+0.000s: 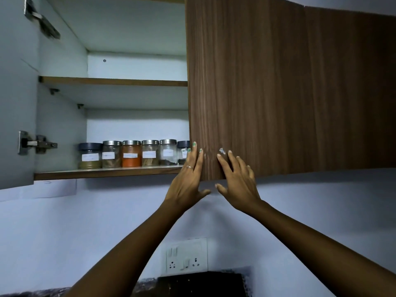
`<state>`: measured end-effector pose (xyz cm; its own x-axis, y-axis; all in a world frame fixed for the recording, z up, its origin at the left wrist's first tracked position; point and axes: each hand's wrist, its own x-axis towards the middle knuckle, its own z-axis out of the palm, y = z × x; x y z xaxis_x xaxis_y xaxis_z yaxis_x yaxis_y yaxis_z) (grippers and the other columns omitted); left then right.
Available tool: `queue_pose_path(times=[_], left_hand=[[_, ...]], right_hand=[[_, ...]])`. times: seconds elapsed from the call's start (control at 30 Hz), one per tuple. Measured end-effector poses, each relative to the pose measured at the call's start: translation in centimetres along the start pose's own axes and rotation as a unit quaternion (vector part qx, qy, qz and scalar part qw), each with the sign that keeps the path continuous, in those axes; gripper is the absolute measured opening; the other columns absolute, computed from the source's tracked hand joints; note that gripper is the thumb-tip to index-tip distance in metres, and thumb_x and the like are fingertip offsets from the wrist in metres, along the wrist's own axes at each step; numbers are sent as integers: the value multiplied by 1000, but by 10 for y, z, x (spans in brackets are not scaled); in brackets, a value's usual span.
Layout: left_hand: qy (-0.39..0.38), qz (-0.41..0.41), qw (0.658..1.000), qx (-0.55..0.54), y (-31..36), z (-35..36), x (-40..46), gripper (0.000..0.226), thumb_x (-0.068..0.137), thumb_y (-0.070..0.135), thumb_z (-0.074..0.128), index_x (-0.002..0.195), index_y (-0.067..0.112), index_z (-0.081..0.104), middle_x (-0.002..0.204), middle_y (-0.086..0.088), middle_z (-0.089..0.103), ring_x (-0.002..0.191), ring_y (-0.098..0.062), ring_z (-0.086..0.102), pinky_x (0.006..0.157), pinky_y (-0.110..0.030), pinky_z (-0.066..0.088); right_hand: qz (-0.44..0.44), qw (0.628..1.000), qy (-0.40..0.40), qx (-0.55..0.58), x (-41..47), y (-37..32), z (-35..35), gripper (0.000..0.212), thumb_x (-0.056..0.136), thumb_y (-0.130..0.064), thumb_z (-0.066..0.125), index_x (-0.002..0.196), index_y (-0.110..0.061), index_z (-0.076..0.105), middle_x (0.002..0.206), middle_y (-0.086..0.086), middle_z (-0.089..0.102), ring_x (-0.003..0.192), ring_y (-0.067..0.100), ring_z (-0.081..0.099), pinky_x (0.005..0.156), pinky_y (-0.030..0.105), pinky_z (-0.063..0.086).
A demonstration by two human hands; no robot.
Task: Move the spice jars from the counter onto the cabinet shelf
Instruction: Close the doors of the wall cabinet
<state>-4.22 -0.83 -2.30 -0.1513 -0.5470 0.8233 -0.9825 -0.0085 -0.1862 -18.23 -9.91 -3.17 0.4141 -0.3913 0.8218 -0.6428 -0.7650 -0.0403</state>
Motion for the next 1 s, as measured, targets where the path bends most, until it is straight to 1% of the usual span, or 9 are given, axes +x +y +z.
queue_pose_path(times=[0.07, 0.13, 0.23, 0.47, 0.6, 0.67, 0.83, 0.93, 1.0], left_hand=[[-9, -18, 1000, 21, 0, 8, 5, 119, 74, 44, 75, 146, 4, -11, 152, -11, -26, 143, -25, -19, 118, -34, 16], [-19, -45, 997, 52, 0, 17, 8, 118, 78, 52, 67, 143, 6, -21, 152, -13, -28, 143, -27, -22, 121, -36, 4], [-20, -88, 992, 92, 0, 28, 13, 112, 83, 56, 56, 144, 6, -22, 156, -12, -25, 145, -26, -22, 121, -36, -4], [-55, -113, 986, 106, -7, 42, 27, 107, 85, 57, 53, 147, 4, -17, 157, -13, -21, 146, -24, -18, 121, -34, -5], [-34, -108, 988, 106, -15, 54, 28, 109, 83, 58, 54, 146, 6, -19, 157, -12, -23, 145, -24, -21, 118, -33, -10], [-20, -104, 989, 107, -18, 60, 26, 111, 82, 59, 54, 145, 7, -21, 157, -11, -23, 144, -23, -23, 117, -32, -12], [-2, -110, 988, 105, -21, 69, 25, 114, 80, 59, 57, 141, 10, -27, 156, -9, -24, 143, -23, -25, 117, -32, -12], [-8, -115, 986, 118, -20, 69, 26, 113, 81, 58, 55, 141, 9, -27, 156, -10, -25, 144, -23, -24, 118, -33, -11], [-19, -118, 985, 128, -17, 65, 26, 112, 82, 57, 55, 143, 8, -25, 156, -10, -24, 144, -24, -24, 117, -34, -11]], right_hand=[[-8, 1000, -17, -22, 6, 9, 6, 85, 87, -44, 55, 149, -31, -3, 160, 2, -4, 147, 28, 3, 116, 50, 10], [-26, 998, -27, -51, 10, 15, 13, 89, 87, -47, 54, 148, -30, -9, 159, 4, -9, 147, 28, -2, 116, 51, 6], [-36, 996, -38, -71, 14, 19, 24, 97, 85, -46, 55, 147, -28, -16, 158, 5, -17, 147, 28, -9, 116, 52, 2], [-37, 994, -49, -88, 27, 22, 46, 103, 83, -51, 56, 144, -26, -24, 157, 8, -22, 145, 31, -16, 115, 55, -1], [-38, 994, -29, -103, 28, 25, 59, 109, 80, -51, 57, 136, -26, -34, 156, 9, -24, 144, 32, -20, 115, 53, -5], [-39, 994, -20, -102, 29, 26, 65, 112, 78, -52, 58, 135, -26, -35, 155, 9, -25, 144, 32, -20, 115, 53, -5], [-41, 994, -21, -102, 30, 28, 71, 117, 75, -51, 60, 133, -26, -38, 147, 7, -37, 136, 29, -33, 115, 52, -5], [-38, 994, -33, -100, 29, 26, 68, 117, 75, -48, 61, 133, -25, -38, 148, 8, -36, 137, 30, -32, 115, 51, -5], [-37, 994, -44, -97, 28, 24, 62, 115, 76, -46, 61, 135, -24, -35, 152, 10, -31, 141, 32, -27, 116, 50, -5]])
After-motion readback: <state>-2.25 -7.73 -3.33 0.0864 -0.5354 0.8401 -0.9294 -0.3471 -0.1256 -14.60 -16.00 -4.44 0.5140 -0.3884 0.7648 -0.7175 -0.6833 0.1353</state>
